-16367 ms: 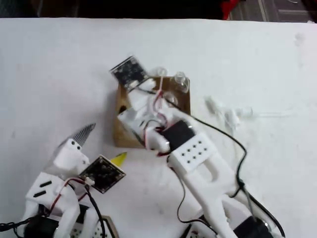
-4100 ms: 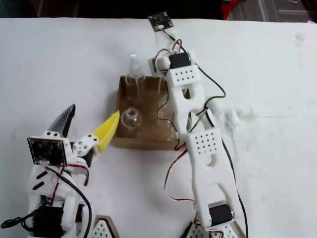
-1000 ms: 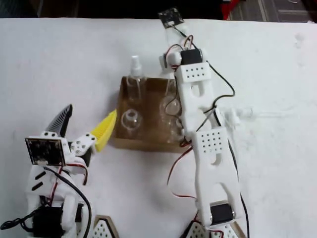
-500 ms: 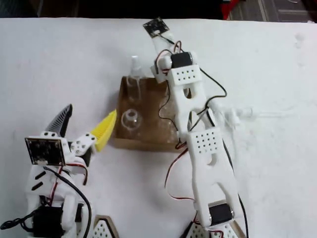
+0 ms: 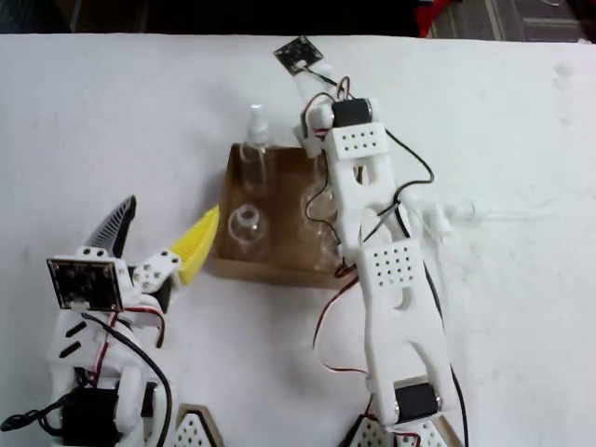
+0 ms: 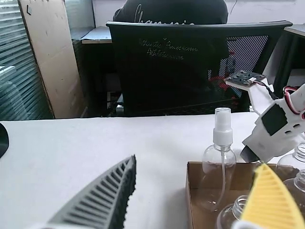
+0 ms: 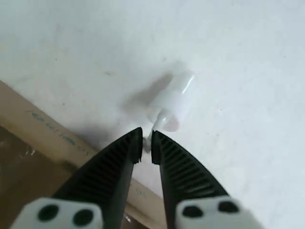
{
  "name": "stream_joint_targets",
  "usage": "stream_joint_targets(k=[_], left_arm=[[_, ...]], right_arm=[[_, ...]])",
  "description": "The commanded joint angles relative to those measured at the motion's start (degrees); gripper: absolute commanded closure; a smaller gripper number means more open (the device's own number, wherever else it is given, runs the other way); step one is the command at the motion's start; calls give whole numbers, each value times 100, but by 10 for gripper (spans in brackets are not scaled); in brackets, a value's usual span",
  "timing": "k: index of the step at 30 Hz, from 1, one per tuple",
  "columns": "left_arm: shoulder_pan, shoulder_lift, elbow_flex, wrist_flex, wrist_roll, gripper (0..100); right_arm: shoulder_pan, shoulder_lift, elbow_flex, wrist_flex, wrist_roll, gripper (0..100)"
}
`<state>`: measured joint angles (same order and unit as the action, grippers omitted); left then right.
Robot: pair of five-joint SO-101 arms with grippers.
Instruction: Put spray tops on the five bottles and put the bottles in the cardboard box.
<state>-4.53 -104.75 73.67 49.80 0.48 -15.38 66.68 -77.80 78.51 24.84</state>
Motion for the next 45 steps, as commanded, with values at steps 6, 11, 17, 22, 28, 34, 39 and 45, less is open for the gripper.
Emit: stream_joint_targets(k=[6, 11, 17, 22, 28, 34, 39, 45], left_arm=[[-75, -31, -70, -123, 62, 627], [-75, -31, -70, -123, 62, 627], [-75, -31, -70, -123, 62, 627], [-75, -31, -70, -123, 62, 627], [-75, -31, -70, -132, 62, 627], [-75, -31, -70, -132, 62, 627], [-75, -31, -70, -132, 70, 627], [-66, -31, -62, -158, 62, 627]], right_arm=[[585, -391, -316, 136, -149, 984], [910, -708, -457, 136, -387, 984], [1121, -875, -440, 505, -378, 984], [1376, -1077, -448, 831, -369, 984], [1719, -1191, -448, 1033, -369, 984], [1710, -1147, -448, 787, -369, 984], [1938, -1165, -404, 312, -369, 942], [1903, -1112, -387, 866, 624, 851]])
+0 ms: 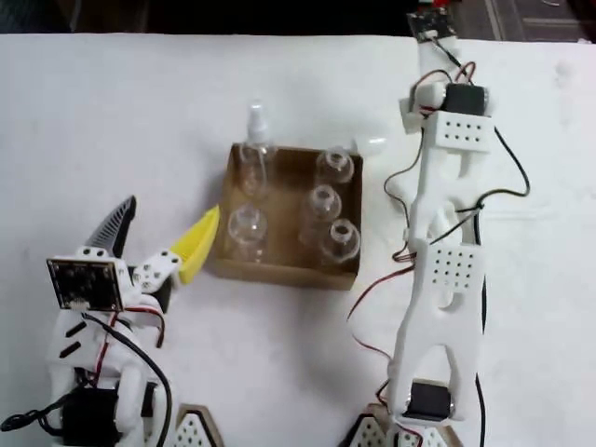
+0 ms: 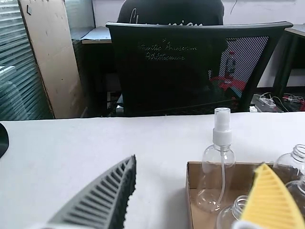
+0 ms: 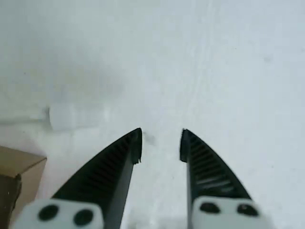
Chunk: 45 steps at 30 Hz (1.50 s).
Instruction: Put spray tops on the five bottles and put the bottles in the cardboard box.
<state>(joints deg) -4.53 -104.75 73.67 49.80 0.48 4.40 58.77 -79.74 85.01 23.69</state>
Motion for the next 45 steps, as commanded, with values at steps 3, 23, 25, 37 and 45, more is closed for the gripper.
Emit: stream_joint_targets(k=[3, 23, 25, 37, 45], left_arm=[[-66, -31, -62, -158, 62, 627], [-40, -31, -62, -158, 62, 627], [-40, -31, -62, -158, 62, 627], [-31, -31, -62, -158, 62, 627], [-31, -31, -62, -149, 62, 627]], right_arm=[[-189, -101, -255, 268, 1538, 847], [-769, 444, -255, 989, 3974, 751], [-840, 479, -255, 954, 4018, 750], [-998, 989, -246, 268, 4044, 750], [-1024, 1218, -193, 13, 4088, 752]])
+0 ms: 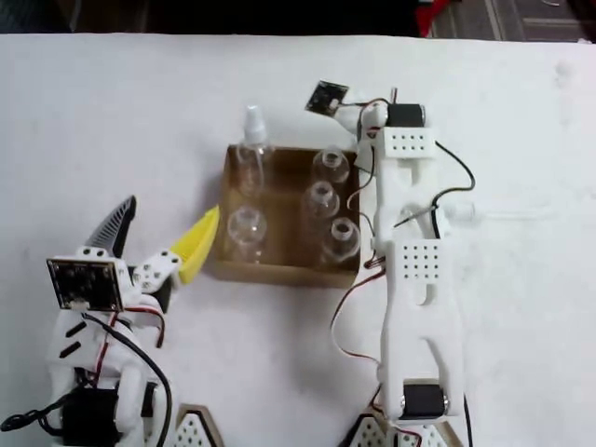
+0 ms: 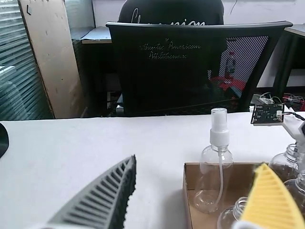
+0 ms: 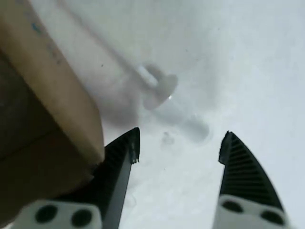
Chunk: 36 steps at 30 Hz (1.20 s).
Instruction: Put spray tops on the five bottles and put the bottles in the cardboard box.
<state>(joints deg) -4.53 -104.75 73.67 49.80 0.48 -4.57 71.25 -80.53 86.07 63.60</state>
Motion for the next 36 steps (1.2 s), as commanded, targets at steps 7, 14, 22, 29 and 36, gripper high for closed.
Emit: stream_joint_targets(k=[7, 14, 22, 29, 36], left_arm=[[-31, -31, -62, -149, 62, 627], [-31, -31, -62, -149, 62, 627], [-31, -31, -62, -149, 70, 627], [-31, -31, -62, -149, 79, 627], [-31, -31, -62, -149, 79, 627]], right_arm=[[-180, 321, -167, -251, 220, 865], [-22, 277, -185, -409, 158, 972], [110, -462, -185, -347, -299, 981], [136, -1077, -185, 171, -325, 981], [593, -2088, -185, 743, -325, 981]])
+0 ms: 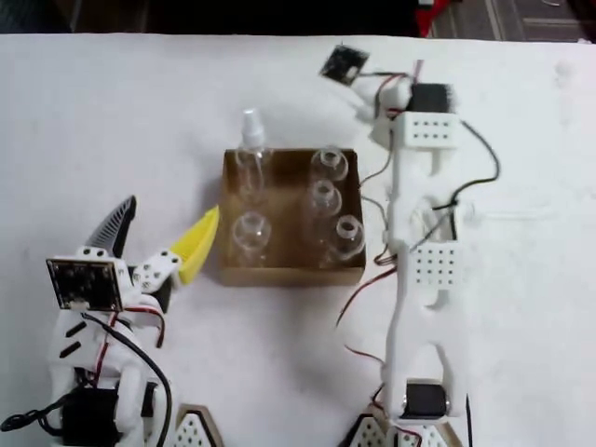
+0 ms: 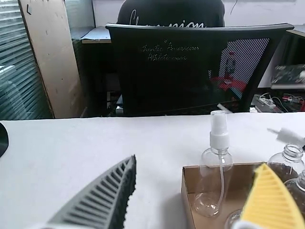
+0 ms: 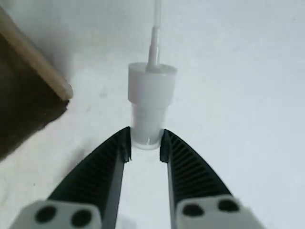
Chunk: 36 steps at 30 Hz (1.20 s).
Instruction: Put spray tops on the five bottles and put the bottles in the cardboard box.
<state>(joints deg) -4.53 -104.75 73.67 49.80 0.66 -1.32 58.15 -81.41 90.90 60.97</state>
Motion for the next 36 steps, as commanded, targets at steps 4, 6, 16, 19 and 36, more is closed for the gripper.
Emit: stream_joint_targets(k=[4, 6, 16, 19, 36], left_arm=[[-31, -31, -62, -149, 62, 627], [-22, -31, -62, -141, 62, 627], [198, -31, -26, -105, 53, 627], [198, -31, -26, -105, 53, 627], [198, -31, -26, -105, 62, 627]], right_arm=[[497, -1578, -88, 760, -158, 981], [620, -1938, -53, 778, -501, 981], [2563, -3292, 2101, 804, -1160, 981], [3363, -3776, 3552, 796, -1960, 981], [2571, -5675, 9925, -2299, -9626, 978]])
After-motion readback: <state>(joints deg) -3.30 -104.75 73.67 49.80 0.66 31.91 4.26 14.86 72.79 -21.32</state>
